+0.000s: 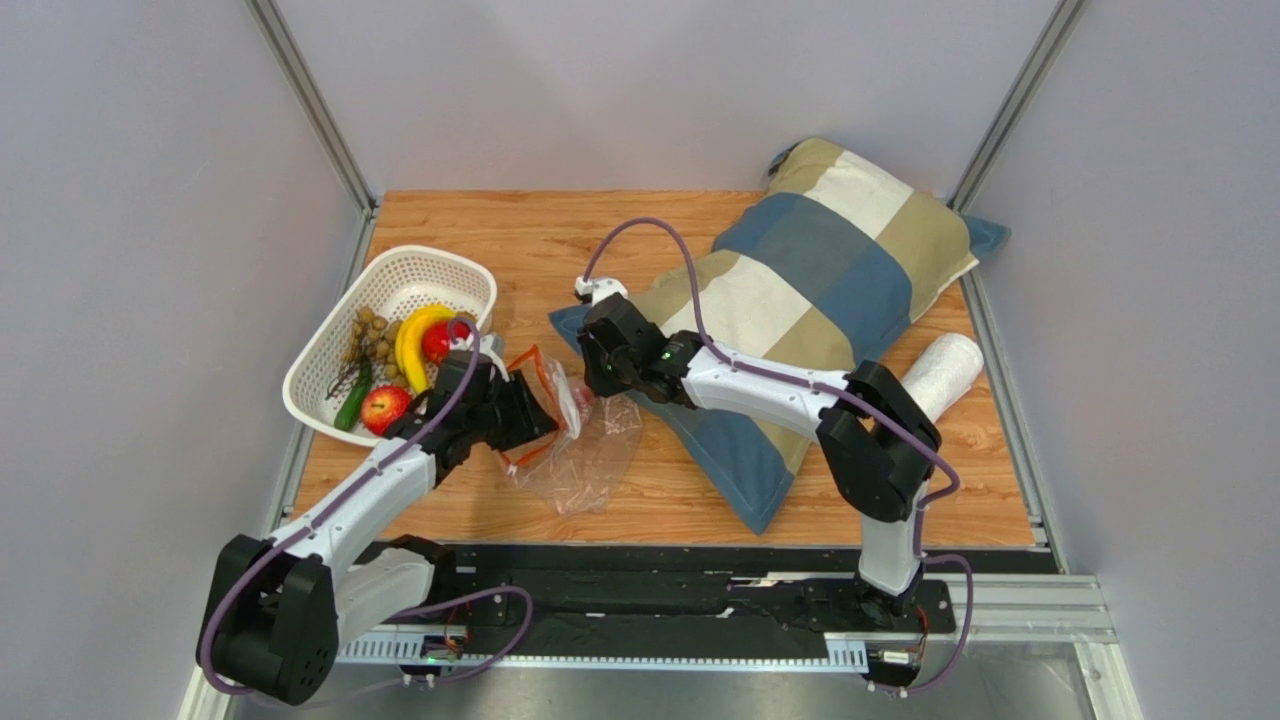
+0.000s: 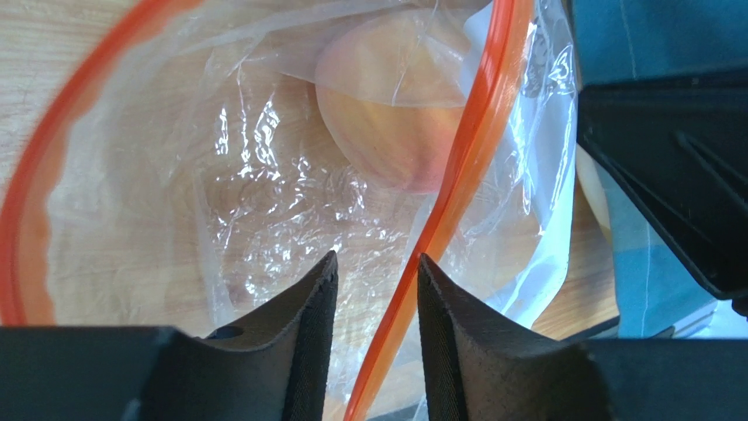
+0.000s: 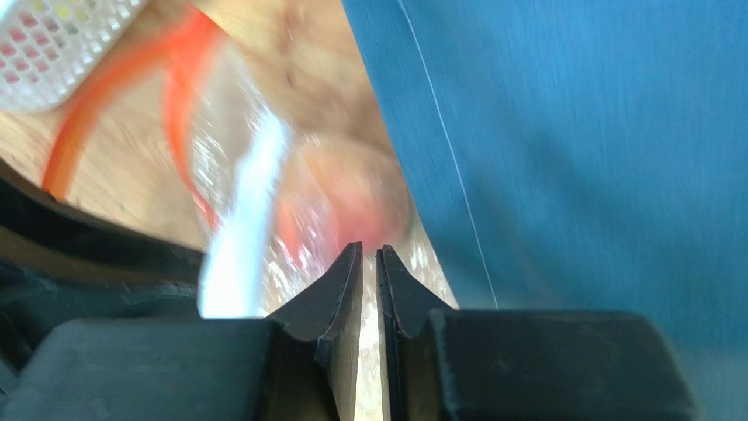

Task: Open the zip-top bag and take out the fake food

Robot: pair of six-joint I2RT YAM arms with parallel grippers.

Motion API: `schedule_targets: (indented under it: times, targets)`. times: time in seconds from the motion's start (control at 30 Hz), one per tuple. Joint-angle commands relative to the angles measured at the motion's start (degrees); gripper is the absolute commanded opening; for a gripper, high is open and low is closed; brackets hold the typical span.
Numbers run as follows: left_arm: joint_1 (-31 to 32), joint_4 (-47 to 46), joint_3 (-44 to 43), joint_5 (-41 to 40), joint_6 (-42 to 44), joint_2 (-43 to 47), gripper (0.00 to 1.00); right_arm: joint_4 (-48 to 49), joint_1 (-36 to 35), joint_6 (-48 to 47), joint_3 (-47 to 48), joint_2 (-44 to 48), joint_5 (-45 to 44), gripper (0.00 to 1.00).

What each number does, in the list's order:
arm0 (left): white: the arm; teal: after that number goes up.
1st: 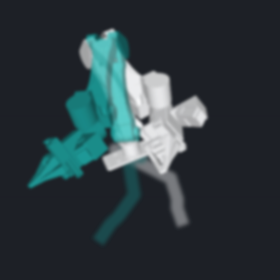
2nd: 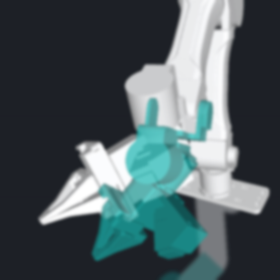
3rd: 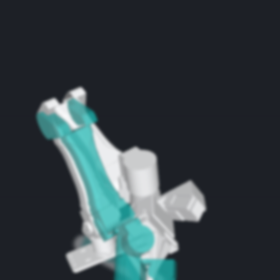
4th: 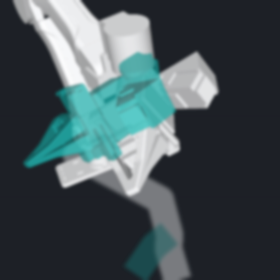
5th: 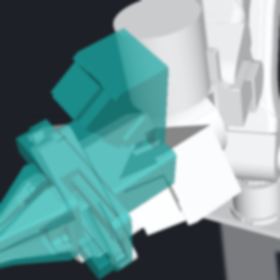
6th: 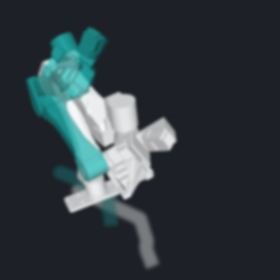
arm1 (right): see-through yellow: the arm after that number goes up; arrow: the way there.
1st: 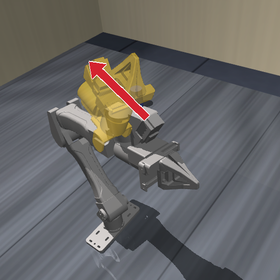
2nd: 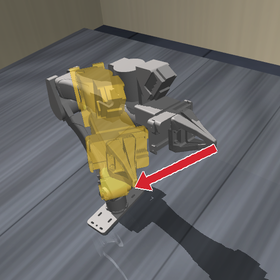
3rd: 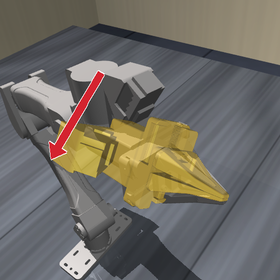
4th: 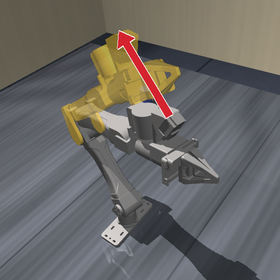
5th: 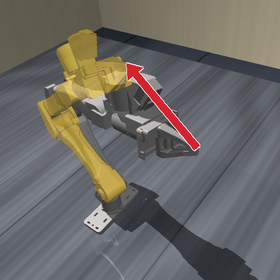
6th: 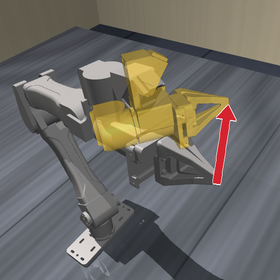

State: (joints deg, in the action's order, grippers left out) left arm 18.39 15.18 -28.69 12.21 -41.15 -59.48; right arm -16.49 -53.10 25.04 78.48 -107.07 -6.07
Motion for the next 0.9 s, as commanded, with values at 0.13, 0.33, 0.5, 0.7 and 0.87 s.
schedule_targets:
  times: [0.13, 0.33, 0.5, 0.7, 0.87]
  targets:
    - [0.15, 4.24, -1.99, -7.89, -2.09, 4.89, 0.31, -3.11, 0.81, -5.0, 8.27, -6.84, -1.85, 0.15]
    - [-0.2, 4.78, -3.21, -12.12, -6.31, 1.57, 0.41, -1.97, 1.51, -6.32, 9.41, -8.51, 1.58, 0.15]
    - [-0.2, -1.91, -6.2, -7.04, -2.38, -8.18, 0.48, -2.05, 1.77, -5.88, 9.24, -8.69, 3.69, 0.15]
    - [-0.2, -9.99, -2.69, -4.03, -2.71, -6.0, 0.69, 0.14, 2.3, -4.65, 8.1, -9.12, 8.23, 0.14]
    - [-0.2, -10.69, -1.9, -4.13, -1.75, -5.64, 0.72, 1.64, 2.65, -3.68, 7.39, -9.56, 10.81, 0.13]
